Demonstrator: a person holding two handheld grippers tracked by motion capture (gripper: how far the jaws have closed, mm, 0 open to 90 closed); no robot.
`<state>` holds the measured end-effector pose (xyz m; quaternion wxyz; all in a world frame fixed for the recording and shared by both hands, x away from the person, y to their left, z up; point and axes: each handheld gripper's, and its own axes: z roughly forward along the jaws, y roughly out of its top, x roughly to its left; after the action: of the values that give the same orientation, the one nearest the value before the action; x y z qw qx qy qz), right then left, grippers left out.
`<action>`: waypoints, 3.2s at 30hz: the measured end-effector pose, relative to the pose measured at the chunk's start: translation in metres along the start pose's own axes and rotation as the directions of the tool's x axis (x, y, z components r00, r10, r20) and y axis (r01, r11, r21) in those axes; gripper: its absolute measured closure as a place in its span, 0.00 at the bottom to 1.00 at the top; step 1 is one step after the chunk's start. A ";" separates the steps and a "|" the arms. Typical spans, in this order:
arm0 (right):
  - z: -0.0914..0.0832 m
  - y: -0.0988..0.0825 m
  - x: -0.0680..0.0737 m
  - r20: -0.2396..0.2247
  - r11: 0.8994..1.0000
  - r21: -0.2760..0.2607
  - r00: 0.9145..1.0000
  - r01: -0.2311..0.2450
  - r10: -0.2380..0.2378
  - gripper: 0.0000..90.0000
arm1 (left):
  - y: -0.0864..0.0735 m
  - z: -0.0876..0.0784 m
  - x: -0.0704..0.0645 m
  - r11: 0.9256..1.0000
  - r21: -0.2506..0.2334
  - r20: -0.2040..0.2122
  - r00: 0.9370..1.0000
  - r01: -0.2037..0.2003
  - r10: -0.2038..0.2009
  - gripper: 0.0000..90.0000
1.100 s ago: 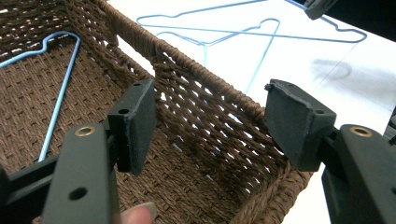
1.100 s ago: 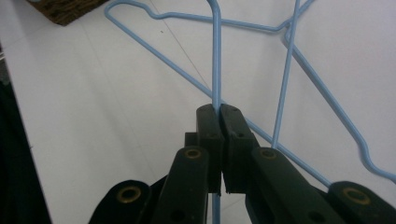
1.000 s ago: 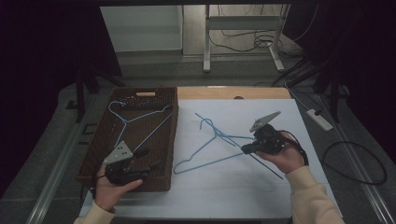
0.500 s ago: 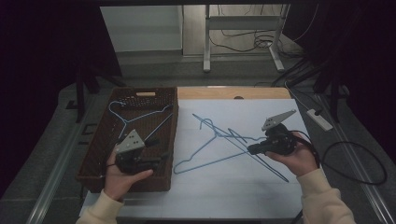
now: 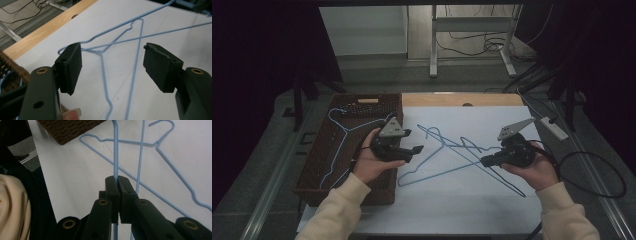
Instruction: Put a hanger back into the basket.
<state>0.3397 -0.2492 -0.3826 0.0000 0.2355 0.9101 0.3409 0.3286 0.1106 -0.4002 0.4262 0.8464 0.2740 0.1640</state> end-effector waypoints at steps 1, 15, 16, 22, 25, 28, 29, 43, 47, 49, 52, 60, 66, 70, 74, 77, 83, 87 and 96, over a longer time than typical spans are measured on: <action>0.000 0.000 0.001 -0.006 1.000 -0.002 1.000 -0.001 0.001 0.98 | 0.002 0.004 0.000 1.000 0.004 0.004 1.000 -0.006 0.006 0.36; -0.002 0.001 0.006 -0.072 1.000 -0.019 0.997 0.025 -0.027 0.98 | 0.025 0.049 -0.003 0.984 0.056 0.115 0.980 -0.172 0.165 0.40; -0.002 0.001 0.006 -0.077 0.999 -0.020 0.997 0.029 -0.031 0.98 | 0.025 0.052 -0.005 0.980 0.061 0.118 0.977 -0.188 0.180 0.41; -0.004 0.002 0.007 -0.109 0.998 -0.021 0.993 0.053 -0.055 0.98 | 0.027 0.059 -0.010 0.953 0.085 0.142 0.950 -0.290 0.277 0.52; -0.006 0.002 0.006 -0.122 0.998 -0.024 0.991 0.059 -0.062 0.98 | 0.028 0.060 -0.013 0.942 0.102 0.132 0.943 -0.320 0.307 0.67; -0.007 0.001 0.003 -0.118 0.998 -0.026 0.991 0.057 -0.059 0.98 | 0.028 0.058 -0.015 0.932 0.110 0.132 0.935 -0.344 0.330 0.78; -0.008 0.001 0.001 -0.112 0.998 -0.030 0.992 0.052 -0.055 0.98 | 0.028 0.057 -0.016 0.929 0.114 0.131 0.932 -0.351 0.337 0.81; -0.013 0.001 -0.017 0.012 0.994 -0.101 0.999 0.040 -0.039 0.96 | 0.030 0.048 -0.027 0.913 0.140 0.144 0.921 -0.382 0.363 0.96; -0.022 -0.003 -0.022 0.082 0.983 -0.179 0.996 0.033 -0.018 0.84 | 0.034 0.045 -0.029 0.927 0.123 0.145 0.930 -0.355 0.337 0.97; -0.024 -0.004 -0.022 0.097 0.978 -0.206 0.995 0.031 -0.011 0.80 | 0.034 0.044 -0.029 0.928 0.125 0.144 0.932 -0.350 0.332 0.97; -0.035 -0.010 -0.022 0.164 0.950 -0.310 0.986 0.026 0.026 0.63 | 0.036 0.042 -0.031 0.939 0.120 0.126 0.943 -0.324 0.309 0.97; -0.043 -0.027 -0.019 0.229 0.919 -0.393 0.970 0.011 0.086 0.51 | 0.040 0.034 -0.028 0.967 0.084 0.102 0.967 -0.240 0.231 0.97; -0.037 -0.042 -0.021 0.220 0.914 -0.406 0.969 -0.018 0.117 0.50 | 0.042 0.021 -0.022 0.980 0.063 0.076 0.980 -0.187 0.182 0.97; -0.027 -0.053 -0.021 0.219 0.918 -0.395 0.967 -0.033 0.129 0.48 | 0.041 0.009 -0.016 0.988 0.037 0.054 0.988 -0.147 0.145 0.97; -0.021 -0.057 -0.021 0.215 0.920 -0.390 0.967 -0.044 0.137 0.47 | 0.038 -0.006 -0.009 0.994 0.009 0.028 0.994 -0.108 0.108 0.97; -0.015 -0.060 -0.021 0.210 0.926 -0.374 0.967 -0.055 0.142 0.47 | 0.035 -0.016 -0.004 0.996 -0.010 0.015 0.996 -0.086 0.086 0.97; -0.004 -0.066 -0.020 0.200 0.930 -0.360 0.968 -0.069 0.149 0.47 | 0.026 -0.032 0.005 0.998 -0.020 0.005 0.999 -0.053 0.053 0.97; 0.002 -0.070 -0.020 0.194 0.930 -0.359 0.969 -0.075 0.153 0.46 | 0.020 -0.041 0.011 0.999 -0.018 -0.013 0.999 -0.033 0.033 0.97; 0.008 -0.076 -0.020 0.188 0.932 -0.351 0.968 -0.093 0.167 0.46 | 0.003 -0.064 0.027 0.999 -0.036 -0.060 0.998 0.016 -0.019 0.97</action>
<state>0.3264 -0.3026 -0.4390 0.1161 0.3274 0.8147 0.4644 0.3183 0.1656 -0.3590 0.4340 0.8310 0.2913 0.1906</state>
